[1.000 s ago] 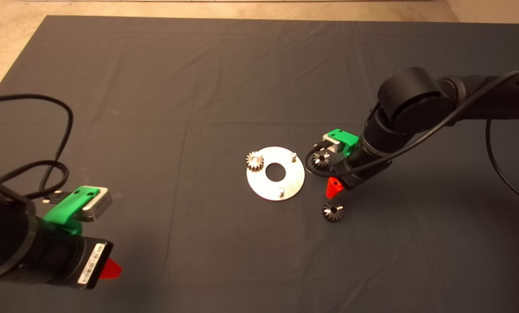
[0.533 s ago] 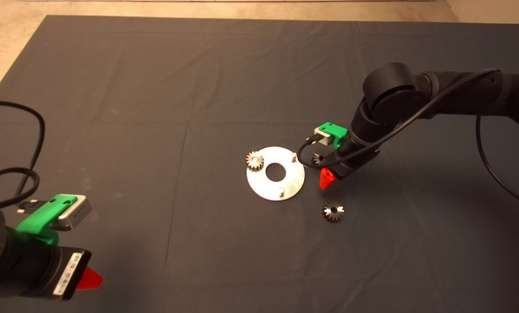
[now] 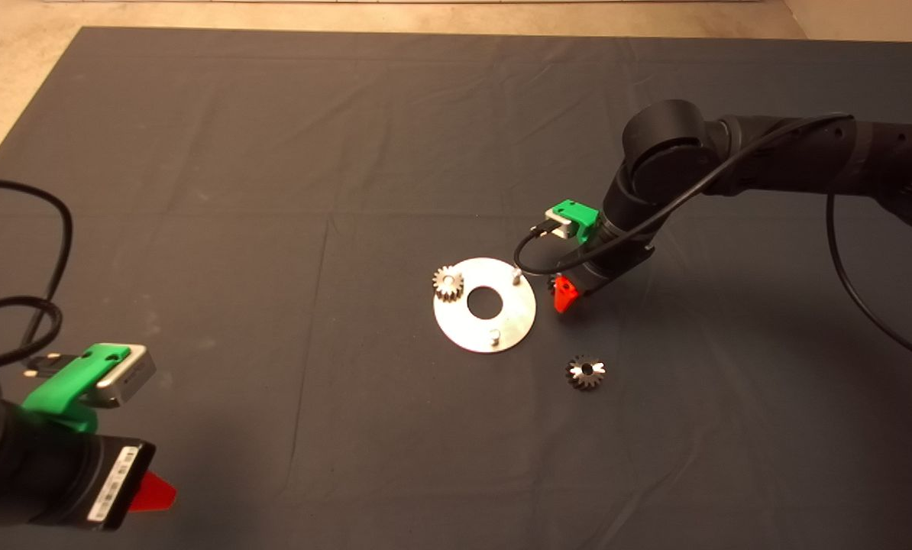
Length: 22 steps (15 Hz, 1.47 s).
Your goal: Install three planetary gears onto the carrier pins
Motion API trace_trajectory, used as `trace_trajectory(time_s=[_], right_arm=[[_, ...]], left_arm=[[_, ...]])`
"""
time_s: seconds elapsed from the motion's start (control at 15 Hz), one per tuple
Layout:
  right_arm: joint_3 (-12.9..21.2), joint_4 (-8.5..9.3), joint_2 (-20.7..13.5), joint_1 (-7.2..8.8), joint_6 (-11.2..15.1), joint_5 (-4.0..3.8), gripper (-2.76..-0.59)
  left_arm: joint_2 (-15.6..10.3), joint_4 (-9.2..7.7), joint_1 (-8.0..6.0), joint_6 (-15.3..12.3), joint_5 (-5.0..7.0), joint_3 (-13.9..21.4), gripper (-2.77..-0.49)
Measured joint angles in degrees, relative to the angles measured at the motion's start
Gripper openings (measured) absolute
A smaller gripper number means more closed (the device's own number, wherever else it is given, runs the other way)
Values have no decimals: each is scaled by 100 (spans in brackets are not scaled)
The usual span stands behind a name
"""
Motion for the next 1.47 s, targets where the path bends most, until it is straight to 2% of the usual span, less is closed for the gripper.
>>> trace_trajectory(time_s=[0.53,0.67,0.8,0.87,1.07,1.2,1.47], right_arm=[[-275,-68,62,1,-22,-2,-95],[-313,-72,142,0,-24,0,-111],[-350,-77,195,0,-24,5,-111],[-372,-77,197,0,-24,9,-121],[-460,-83,212,0,-28,2,-127],[-516,-83,270,0,-41,2,-140],[-633,-88,401,0,-41,2,-140]], left_arm=[[-17,-2,1,83,-1,0,-180],[-17,-4,0,102,0,0,-180],[-22,-5,0,127,0,0,-180],[-30,-2,0,138,-1,0,-180],[-30,-5,0,144,-2,0,-180],[-28,-5,0,146,-1,0,-180],[-30,-9,-11,151,-2,0,-180]])
